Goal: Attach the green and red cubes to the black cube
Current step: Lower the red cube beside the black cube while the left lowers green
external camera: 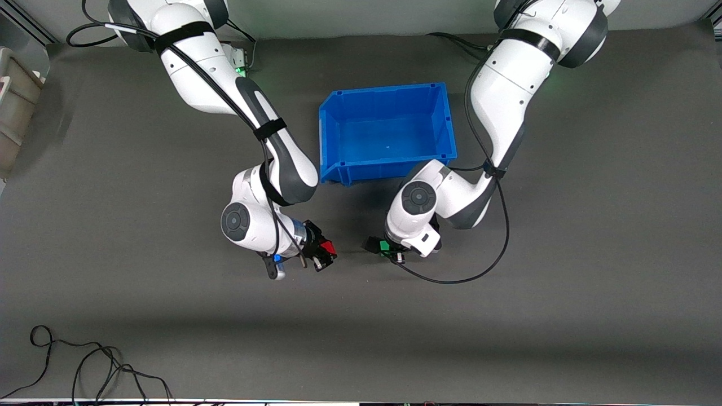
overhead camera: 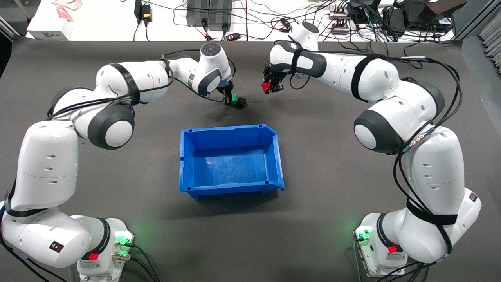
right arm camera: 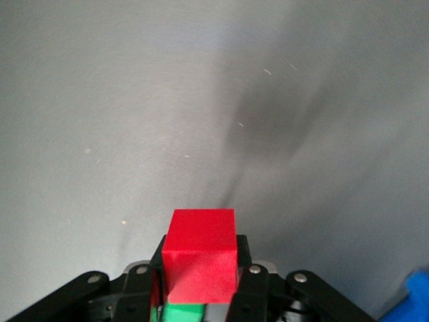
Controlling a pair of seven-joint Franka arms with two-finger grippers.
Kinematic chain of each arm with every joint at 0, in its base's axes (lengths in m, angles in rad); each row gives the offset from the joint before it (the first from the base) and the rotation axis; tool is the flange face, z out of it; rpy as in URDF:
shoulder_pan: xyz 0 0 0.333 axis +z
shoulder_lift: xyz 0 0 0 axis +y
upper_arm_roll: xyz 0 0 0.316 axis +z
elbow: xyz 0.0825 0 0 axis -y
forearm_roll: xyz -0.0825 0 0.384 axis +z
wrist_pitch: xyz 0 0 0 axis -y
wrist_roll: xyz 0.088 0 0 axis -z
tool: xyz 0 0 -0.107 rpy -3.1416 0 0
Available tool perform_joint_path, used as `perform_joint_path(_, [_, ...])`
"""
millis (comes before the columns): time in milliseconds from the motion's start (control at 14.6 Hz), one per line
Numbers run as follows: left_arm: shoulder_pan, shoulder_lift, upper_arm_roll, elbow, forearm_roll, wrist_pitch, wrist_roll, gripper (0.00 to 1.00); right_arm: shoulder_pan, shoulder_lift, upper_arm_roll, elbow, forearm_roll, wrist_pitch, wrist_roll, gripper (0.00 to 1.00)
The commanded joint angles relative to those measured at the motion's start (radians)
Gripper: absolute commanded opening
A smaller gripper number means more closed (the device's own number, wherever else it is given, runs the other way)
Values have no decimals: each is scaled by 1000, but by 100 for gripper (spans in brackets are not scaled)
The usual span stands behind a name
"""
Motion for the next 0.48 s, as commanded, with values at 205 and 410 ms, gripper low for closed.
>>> perform_joint_path(205, [-22,26,13,27,43,-5,8,0,45,64,-4,18,180,117,100,0])
perform_joint_path(410, [-22,26,11,27,36,-3,5,0,88,110,-4,21,209,214,101,0])
